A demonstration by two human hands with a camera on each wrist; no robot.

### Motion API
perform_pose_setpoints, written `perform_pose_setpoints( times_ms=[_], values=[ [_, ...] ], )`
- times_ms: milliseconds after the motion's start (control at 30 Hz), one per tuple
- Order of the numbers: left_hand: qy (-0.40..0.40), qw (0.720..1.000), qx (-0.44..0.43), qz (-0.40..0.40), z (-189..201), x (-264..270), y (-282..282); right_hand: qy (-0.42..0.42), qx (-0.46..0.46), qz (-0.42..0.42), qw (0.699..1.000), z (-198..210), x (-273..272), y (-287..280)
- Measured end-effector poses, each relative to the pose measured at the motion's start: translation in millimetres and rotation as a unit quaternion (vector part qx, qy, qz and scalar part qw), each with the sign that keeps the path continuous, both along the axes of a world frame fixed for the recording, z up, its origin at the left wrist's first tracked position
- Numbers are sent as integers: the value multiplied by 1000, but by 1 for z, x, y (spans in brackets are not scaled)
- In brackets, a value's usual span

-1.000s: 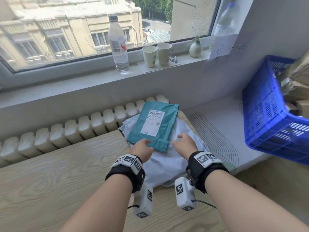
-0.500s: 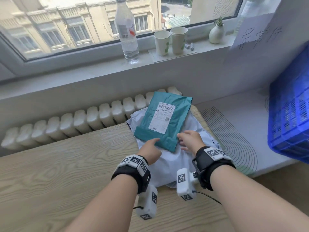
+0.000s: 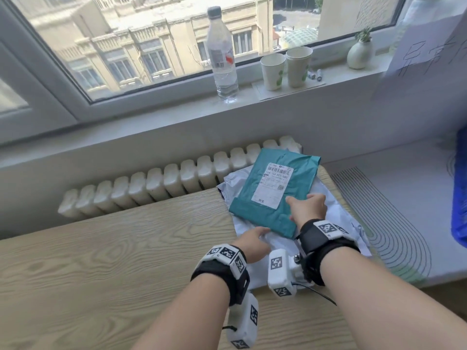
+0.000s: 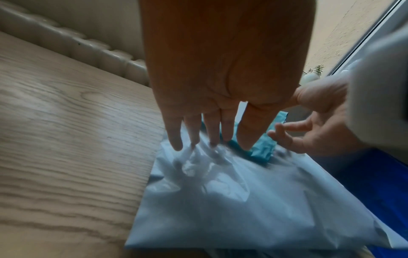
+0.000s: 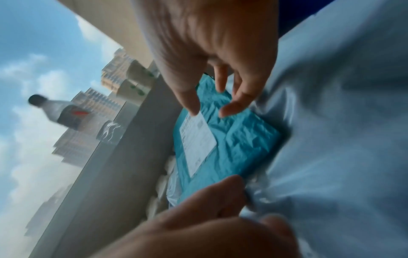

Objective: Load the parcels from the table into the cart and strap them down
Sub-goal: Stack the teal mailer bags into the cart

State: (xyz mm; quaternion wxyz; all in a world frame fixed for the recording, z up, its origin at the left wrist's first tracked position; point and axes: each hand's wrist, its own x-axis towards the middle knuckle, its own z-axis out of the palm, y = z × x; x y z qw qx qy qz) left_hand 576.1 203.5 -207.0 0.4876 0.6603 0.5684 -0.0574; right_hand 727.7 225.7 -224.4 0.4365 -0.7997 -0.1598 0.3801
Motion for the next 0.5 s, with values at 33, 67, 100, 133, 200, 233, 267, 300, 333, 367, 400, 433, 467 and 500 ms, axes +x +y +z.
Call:
perform_pose_setpoints(
  times_ms=[33, 67, 100, 133, 200, 233, 267, 300, 333, 367, 400, 433, 467, 500],
  values=[
    [-1, 1000, -1, 0, 0, -2, 0, 17, 13, -27, 999, 0, 0, 1],
    [-2, 1000, -2, 3, -1, -4, 1, 41, 29, -47, 998, 0, 0, 1],
    [-5, 1000, -5, 9, -2, -5, 2, 66, 43, -61, 995, -3, -1, 2],
    [-8, 1000, -6, 14, -3, -7, 3, 93, 51, -65, 992, -3, -2, 1],
    [-11, 1000, -3, 15, -4, -8, 4, 132, 64, -54, 988, -7, -2, 1],
    [-12, 1000, -3, 15, -4, -9, 4, 145, 68, -49, 986, -9, -2, 1],
    [-14, 1000, -3, 15, -3, -10, 4, 153, 65, -43, 985, -10, -2, 0],
    [-18, 1000, -4, 19, -4, -12, 5, 158, 61, -39, 985, -12, -2, 0],
    [-21, 999, -6, 23, -5, -14, 5, 156, 55, -33, 986, -12, -3, -1],
    [-23, 999, -8, 30, -5, -16, 6, 150, 49, -26, 987, -13, -4, -2],
    [-22, 999, -8, 38, -4, -18, 7, 145, 44, -15, 988, -13, -5, -3],
    [-23, 999, -8, 47, -4, -21, 8, 146, 40, -7, 988, -14, -6, -4],
    [-24, 998, -7, 54, -3, -24, 8, 154, 34, 2, 987, -12, -8, -5],
    [-23, 998, -5, 60, -2, -29, 9, 163, 32, 9, 986, -10, -11, -6]
  ],
)
